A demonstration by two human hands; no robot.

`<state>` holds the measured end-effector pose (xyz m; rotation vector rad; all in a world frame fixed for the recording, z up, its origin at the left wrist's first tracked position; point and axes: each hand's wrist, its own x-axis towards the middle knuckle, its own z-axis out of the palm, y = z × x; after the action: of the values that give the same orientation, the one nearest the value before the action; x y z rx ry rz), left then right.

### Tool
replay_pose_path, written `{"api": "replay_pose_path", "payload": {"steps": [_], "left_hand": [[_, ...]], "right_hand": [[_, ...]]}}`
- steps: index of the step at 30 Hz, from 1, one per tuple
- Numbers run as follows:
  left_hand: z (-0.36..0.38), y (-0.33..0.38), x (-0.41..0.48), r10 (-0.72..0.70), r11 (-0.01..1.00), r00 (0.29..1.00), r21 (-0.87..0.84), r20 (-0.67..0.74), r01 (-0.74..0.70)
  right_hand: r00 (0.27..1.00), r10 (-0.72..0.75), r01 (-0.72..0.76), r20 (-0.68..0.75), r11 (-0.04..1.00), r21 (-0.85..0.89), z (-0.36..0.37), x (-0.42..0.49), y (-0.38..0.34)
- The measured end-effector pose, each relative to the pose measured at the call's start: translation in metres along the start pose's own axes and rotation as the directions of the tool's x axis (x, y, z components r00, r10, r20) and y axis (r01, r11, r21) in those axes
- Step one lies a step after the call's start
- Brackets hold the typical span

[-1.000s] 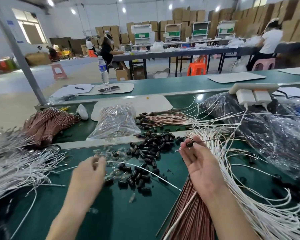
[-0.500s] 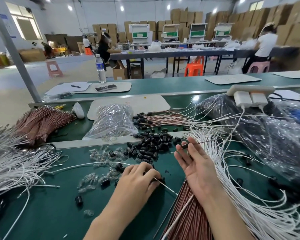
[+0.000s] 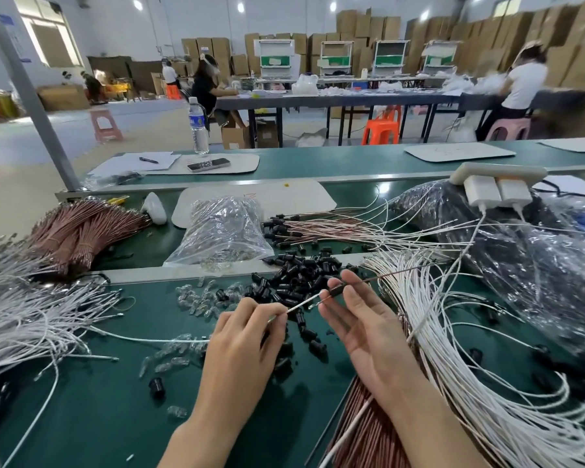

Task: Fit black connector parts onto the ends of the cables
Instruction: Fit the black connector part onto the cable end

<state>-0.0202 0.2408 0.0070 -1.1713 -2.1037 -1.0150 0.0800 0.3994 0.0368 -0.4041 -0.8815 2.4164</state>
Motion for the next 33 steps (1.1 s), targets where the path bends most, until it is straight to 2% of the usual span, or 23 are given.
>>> {"api": "replay_pose_path", "payload": {"steps": [14, 20, 33], "left_hand": [[-0.001, 0.002, -0.003, -0.034, 0.999, 0.997, -0.029, 0.065, 0.036], [-0.003, 0.0, -0.003, -0.142, 0.976, 0.989, -0.162, 0.044, 0.147], [-0.003, 0.006, -0.003, -0.079, 0.969, 0.997, -0.237, -0.025, 0.071]], "right_hand": [[0.997, 0.074, -0.074, 0.031, 0.997, -0.012, 0.008, -0.004, 0.011], [0.994, 0.103, -0.102, 0.042, 0.994, -0.029, 0.009, -0.005, 0.011], [0.986, 0.168, -0.168, 0.014, 0.984, 0.056, 0.009, -0.007, 0.012]]}}
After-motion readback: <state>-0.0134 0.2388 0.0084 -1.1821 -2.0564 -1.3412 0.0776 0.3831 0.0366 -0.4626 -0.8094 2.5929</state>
